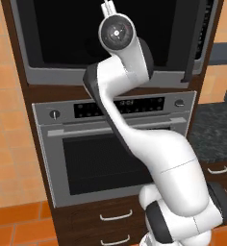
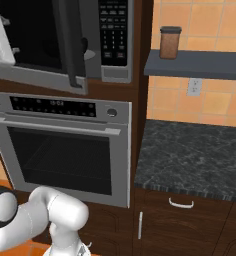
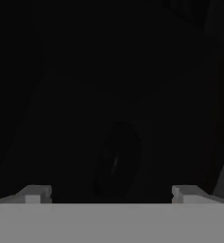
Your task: Open the microwave, place the bowl with waffle inside the microwave, then close the microwave door and turn it on.
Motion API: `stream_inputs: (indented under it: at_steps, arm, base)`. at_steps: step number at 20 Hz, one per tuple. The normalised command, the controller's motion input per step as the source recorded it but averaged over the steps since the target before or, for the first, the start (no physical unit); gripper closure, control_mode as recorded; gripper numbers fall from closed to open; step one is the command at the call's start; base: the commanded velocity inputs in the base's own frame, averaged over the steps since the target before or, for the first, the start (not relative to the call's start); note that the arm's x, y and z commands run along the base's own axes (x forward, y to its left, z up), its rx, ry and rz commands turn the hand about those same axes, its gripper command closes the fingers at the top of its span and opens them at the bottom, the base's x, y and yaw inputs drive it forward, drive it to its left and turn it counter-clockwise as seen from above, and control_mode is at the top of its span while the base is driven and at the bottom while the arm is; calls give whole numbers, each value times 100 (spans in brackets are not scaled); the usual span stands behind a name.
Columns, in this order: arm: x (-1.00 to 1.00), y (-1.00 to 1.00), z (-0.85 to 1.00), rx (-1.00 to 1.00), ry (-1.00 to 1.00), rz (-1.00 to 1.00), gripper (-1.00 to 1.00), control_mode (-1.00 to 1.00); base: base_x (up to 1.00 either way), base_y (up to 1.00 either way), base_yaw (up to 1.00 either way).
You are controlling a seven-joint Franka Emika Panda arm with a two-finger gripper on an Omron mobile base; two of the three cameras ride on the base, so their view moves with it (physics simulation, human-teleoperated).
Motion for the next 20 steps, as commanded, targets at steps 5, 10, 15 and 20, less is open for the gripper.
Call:
stream_inputs:
  at_steps: [5,10,15,20]
  arm:
    - [87,-25,-24,0,0,5,-100,-100]
    - [87,-21,-25,0,-1,4,-100,-100]
    - [93,-7,-21,0,0,1,-100,-100]
    - [-66,-43,5,7,1,0,-100,-100]
  base:
    - [0,0,0]
    - [0,0,0]
    - [0,0,0]
    - [0,0,0]
